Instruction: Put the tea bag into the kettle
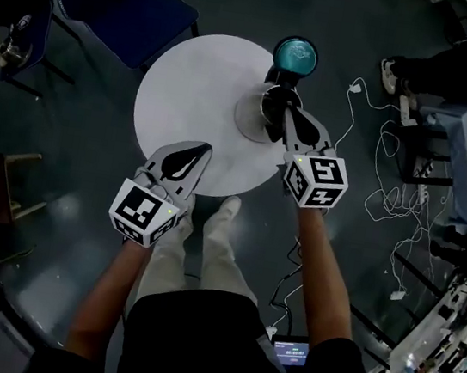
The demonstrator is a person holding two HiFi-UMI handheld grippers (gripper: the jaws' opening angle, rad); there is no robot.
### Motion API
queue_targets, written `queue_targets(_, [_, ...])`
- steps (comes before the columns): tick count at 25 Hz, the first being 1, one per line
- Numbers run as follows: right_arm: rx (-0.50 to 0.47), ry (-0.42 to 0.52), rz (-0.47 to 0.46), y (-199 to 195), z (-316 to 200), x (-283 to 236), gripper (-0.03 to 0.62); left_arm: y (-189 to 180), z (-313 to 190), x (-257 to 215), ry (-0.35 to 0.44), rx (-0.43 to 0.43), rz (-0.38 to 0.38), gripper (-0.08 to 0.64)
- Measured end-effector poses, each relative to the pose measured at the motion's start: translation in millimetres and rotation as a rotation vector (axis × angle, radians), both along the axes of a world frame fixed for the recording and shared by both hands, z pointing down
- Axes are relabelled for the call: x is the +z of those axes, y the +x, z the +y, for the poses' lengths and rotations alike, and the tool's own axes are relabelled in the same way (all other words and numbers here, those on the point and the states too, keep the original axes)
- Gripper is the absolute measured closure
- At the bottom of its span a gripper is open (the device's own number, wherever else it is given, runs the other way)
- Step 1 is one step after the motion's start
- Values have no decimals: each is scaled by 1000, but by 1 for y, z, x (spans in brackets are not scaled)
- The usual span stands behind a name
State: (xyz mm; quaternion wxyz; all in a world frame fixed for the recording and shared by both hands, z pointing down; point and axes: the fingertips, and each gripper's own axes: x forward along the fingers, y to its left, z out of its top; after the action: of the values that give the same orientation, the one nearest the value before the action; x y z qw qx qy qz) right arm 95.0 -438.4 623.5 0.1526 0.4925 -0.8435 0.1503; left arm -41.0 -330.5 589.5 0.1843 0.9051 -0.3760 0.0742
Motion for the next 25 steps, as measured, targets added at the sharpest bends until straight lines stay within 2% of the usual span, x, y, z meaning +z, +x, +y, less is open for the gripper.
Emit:
queue_targets(9, [-23, -10, 46, 0, 0, 15, 572, 8, 0, 18, -20, 24, -10, 545])
queue_targets(15, [-65, -40, 15, -1, 6, 16, 571, 16, -1, 14, -21, 41, -1, 545])
queue_targets(25, [-25, 7, -37, 11, 27, -31, 571, 24, -2, -18, 34, 58, 18, 545])
